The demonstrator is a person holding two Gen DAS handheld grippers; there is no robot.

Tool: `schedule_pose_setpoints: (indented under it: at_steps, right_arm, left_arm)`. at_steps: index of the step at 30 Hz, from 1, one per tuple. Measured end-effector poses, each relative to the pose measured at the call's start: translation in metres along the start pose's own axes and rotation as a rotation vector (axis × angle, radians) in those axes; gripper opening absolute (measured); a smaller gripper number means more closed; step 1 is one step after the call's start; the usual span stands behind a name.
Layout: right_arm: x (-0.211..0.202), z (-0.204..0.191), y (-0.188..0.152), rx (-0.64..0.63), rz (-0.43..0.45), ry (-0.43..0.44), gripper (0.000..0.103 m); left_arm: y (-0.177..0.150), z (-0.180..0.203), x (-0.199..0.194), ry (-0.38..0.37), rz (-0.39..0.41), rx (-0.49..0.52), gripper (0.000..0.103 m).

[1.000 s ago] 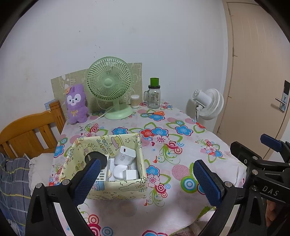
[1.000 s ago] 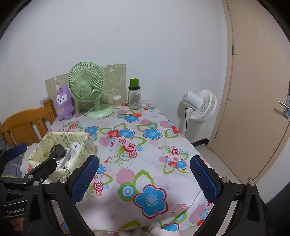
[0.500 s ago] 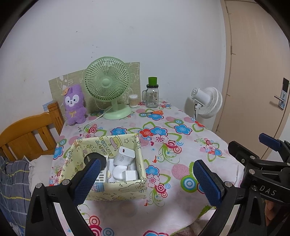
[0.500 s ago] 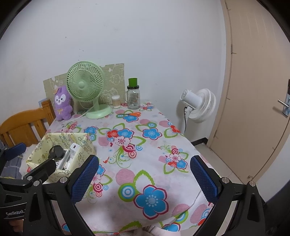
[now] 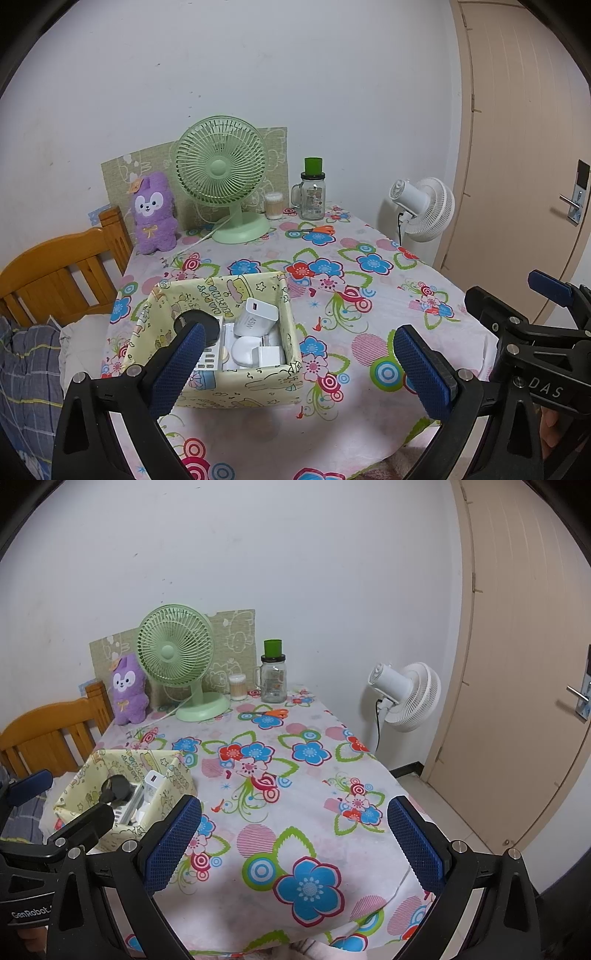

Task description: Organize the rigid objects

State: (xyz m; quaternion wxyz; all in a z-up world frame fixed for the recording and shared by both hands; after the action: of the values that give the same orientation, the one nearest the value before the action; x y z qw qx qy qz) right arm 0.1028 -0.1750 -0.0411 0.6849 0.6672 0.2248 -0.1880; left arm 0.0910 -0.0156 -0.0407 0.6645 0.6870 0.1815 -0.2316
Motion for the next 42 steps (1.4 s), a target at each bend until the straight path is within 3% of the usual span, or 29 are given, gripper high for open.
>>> schedule_pose_setpoints:
  at_steps: [42]
  right_arm:
    - [0.0021, -0.0032, -0.002, -0.004, -0.006, 0.0, 0.102]
  left_arm:
    - [-0.0029, -0.0028, -0.0001, 0.005, -0.002, -0.004, 0.103]
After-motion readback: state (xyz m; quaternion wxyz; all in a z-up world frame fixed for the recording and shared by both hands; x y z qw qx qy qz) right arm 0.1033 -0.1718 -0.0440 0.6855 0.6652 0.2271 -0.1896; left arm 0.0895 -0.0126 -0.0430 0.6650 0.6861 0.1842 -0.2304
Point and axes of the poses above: each gripper's, at about its wrist camera, not at the fingertips, and x roughly the way its jaws point, z to its right, y to its top, the point moved 9 cm from there along x, roughly the way its jaws point, and after that the axes turned 1 degree about -y, right-handed, at the moved point
